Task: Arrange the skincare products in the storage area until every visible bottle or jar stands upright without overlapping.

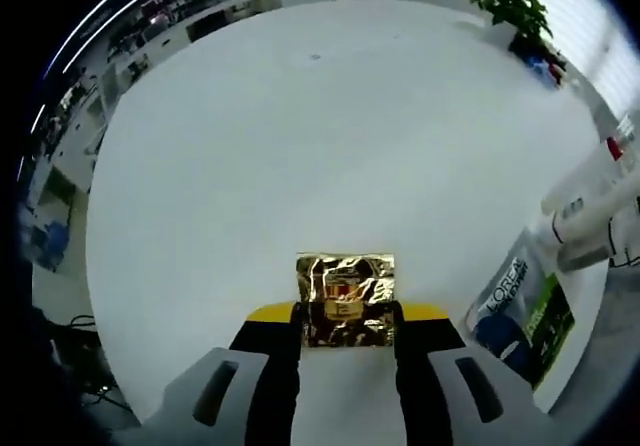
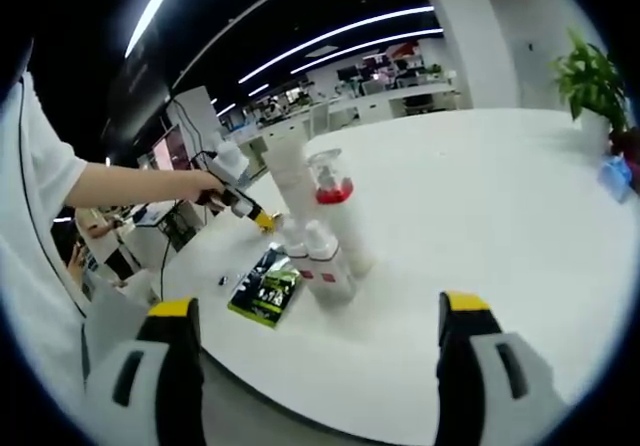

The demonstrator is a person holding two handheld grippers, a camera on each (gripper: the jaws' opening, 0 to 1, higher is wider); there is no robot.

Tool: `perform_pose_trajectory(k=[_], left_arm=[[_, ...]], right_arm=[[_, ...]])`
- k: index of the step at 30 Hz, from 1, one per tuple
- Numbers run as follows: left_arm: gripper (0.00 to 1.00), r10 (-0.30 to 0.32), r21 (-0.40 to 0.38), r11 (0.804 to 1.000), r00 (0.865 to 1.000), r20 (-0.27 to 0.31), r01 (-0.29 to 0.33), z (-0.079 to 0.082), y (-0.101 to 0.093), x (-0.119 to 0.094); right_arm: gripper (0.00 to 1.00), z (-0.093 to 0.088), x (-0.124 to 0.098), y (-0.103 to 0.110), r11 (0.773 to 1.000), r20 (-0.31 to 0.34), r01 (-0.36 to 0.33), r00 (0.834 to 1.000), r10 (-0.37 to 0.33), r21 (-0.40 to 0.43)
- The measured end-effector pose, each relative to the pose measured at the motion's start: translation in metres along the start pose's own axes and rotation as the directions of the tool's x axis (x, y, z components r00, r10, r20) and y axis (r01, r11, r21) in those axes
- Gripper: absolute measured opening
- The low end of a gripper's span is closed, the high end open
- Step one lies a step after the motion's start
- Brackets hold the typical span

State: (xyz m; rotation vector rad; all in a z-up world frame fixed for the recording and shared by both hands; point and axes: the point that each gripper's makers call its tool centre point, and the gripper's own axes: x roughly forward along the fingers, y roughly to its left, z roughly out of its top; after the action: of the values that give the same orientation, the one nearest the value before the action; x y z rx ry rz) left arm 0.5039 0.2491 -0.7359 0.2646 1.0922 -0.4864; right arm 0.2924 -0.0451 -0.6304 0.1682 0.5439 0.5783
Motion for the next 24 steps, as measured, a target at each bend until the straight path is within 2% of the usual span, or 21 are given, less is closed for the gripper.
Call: perform_pose_trajectory(k=[3, 9, 15, 20, 24], left_arm=[[0.33, 0.029, 0.024, 0.999, 1.0, 0.003, -0.029, -0.002, -0.003, -0.007], [0.33, 0.03, -0.022, 0.999, 0.999, 0.025, -0.029, -0.005, -0.015, -0.019], [0.33, 0.051, -0.103, 0.994, 0.998, 0.037, -0.047, -0.021, -0.021, -0.026], [0.33, 0.059, -0.198, 0.979, 0.997, 0.048, -0.048, -0.034, -0.022, -0.031], [0.33, 0.08, -0.276, 0.959, 0.995, 0.065, -0.059, -0.041, -0.024, -0.035]], right_arm=[[0.99, 0.003, 0.002, 0.0, 1.0, 0.005, -0.008, 1.0, 0.008, -0.006], [0.99, 0.008, 0.004, 0.001, 1.0, 0.008, -0.023, 1.0, 0.023, -0.02], [0.99, 0.012, 0.006, 0.0, 0.999, 0.011, -0.035, 0.999, 0.035, -0.033], [0.99, 0.013, 0.008, -0.001, 0.998, 0.012, -0.043, 0.999, 0.043, -0.039], [0.99, 0.013, 0.009, -0.001, 0.998, 0.01, -0.046, 0.999, 0.046, -0.043]])
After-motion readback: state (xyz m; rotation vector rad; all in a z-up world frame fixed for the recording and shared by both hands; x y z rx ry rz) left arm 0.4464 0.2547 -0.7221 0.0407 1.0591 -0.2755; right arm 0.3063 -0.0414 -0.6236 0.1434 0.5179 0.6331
